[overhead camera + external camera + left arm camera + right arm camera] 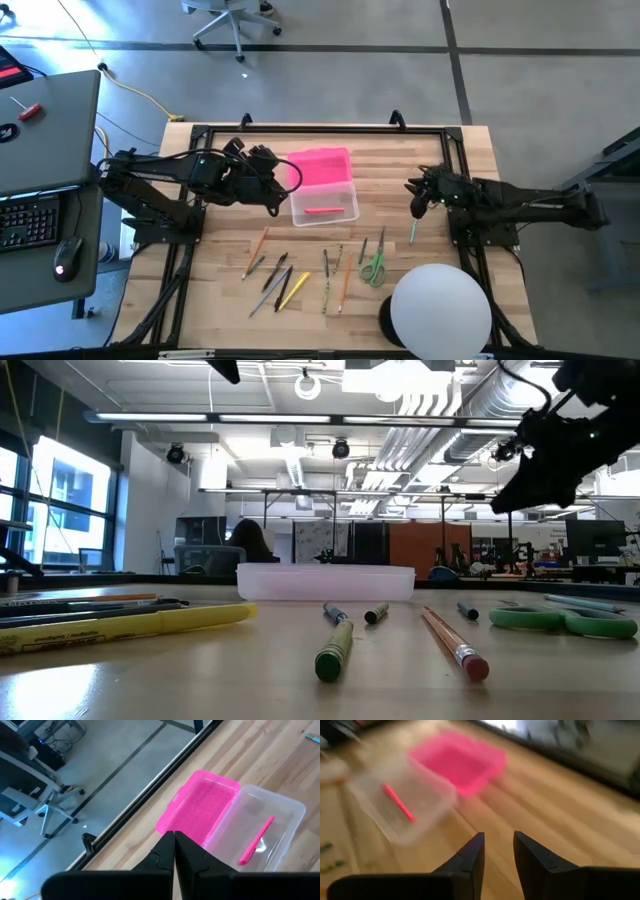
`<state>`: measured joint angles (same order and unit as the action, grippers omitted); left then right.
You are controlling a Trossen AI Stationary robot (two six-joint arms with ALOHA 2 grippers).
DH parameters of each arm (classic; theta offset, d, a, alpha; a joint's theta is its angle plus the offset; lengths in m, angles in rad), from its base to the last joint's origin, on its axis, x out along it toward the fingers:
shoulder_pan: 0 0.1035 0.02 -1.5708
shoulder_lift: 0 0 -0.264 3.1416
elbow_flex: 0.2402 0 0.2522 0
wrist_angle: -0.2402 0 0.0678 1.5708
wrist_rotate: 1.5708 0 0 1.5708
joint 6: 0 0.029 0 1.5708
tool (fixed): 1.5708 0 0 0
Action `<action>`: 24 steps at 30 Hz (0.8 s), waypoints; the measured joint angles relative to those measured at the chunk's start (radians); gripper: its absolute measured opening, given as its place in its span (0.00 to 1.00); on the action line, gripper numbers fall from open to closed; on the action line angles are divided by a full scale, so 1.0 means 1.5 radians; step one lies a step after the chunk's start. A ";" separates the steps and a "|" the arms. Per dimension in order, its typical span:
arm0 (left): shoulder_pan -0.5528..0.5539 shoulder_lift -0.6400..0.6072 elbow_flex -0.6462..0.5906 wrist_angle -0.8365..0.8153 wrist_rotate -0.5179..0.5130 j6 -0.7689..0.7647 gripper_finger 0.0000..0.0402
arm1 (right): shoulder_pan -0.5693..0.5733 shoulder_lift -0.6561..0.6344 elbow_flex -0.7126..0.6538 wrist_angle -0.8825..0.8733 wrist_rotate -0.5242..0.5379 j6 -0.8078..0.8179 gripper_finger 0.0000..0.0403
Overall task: Pick & place school supplies into a supply box
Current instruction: Put the light blue pencil into the pink supply box
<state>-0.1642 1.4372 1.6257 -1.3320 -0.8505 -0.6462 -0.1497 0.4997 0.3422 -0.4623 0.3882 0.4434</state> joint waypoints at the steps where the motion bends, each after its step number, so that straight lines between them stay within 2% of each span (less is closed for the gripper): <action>1: 0.000 0.000 0.000 0.000 -0.001 -0.005 0.11 | 0.000 0.020 0.021 -0.040 0.007 0.020 0.19; 4: 0.000 0.000 0.000 0.000 -0.004 -0.014 0.11 | 0.000 0.080 0.051 -0.117 0.027 0.065 0.18; 12: 0.000 0.000 0.000 -0.002 -0.004 -0.011 0.11 | 0.000 0.189 0.060 -0.115 0.038 0.241 0.20; 17: 0.000 0.000 0.000 -0.003 -0.005 -0.009 0.11 | 0.000 0.247 0.060 -0.145 0.020 0.346 0.21; 24: 0.000 0.000 0.000 -0.009 -0.006 -0.007 0.11 | 0.000 0.308 0.060 -0.162 0.032 0.442 0.21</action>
<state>-0.1642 1.4372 1.6257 -1.3460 -0.8593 -0.6560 -0.1497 0.9620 0.4316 -0.7054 0.4366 1.1071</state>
